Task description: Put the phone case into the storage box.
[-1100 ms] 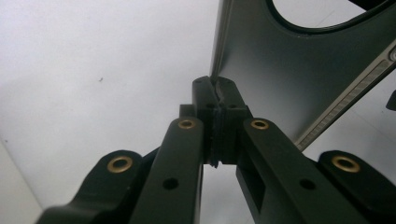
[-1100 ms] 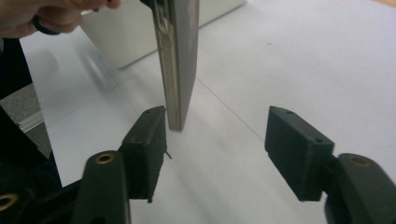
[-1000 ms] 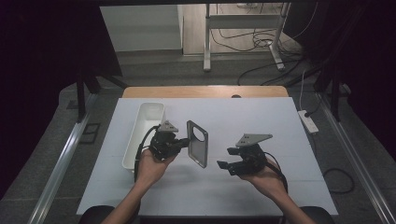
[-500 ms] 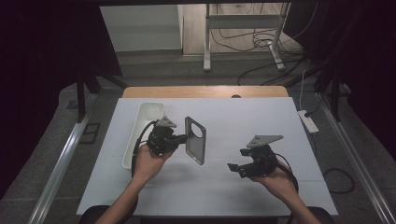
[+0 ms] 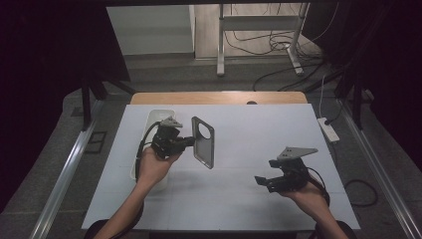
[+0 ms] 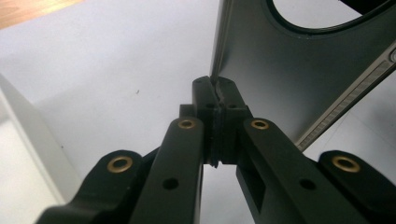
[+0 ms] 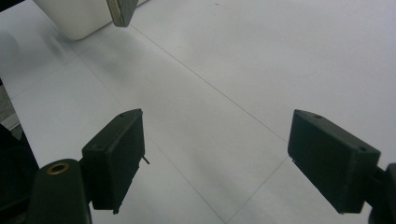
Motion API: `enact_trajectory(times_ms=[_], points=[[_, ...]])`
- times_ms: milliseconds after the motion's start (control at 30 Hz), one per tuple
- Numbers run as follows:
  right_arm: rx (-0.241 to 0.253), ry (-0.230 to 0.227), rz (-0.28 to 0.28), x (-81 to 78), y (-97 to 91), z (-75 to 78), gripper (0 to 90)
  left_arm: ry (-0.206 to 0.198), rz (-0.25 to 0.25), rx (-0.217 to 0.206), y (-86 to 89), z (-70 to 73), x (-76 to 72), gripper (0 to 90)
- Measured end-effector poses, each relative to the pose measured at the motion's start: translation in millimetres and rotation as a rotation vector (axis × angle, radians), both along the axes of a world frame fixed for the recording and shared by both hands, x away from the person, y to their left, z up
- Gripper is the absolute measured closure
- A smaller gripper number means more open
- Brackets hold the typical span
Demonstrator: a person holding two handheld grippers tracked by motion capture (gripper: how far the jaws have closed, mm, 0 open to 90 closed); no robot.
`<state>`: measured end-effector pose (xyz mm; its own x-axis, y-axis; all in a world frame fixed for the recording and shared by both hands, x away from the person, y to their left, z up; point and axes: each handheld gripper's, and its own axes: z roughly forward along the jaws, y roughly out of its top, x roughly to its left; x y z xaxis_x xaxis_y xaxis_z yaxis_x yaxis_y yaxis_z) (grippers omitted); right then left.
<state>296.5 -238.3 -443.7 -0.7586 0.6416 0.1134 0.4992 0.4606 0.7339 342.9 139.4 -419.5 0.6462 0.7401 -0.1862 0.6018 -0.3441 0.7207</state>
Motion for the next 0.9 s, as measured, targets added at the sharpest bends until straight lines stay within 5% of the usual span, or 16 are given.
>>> enact_trajectory(times_ms=[900], points=[[-0.009,0.033,-0.112,-14.0,-45.3,-7.2,7.7,-0.007,0.049,0.034,24.3,24.1,13.7,88.9]])
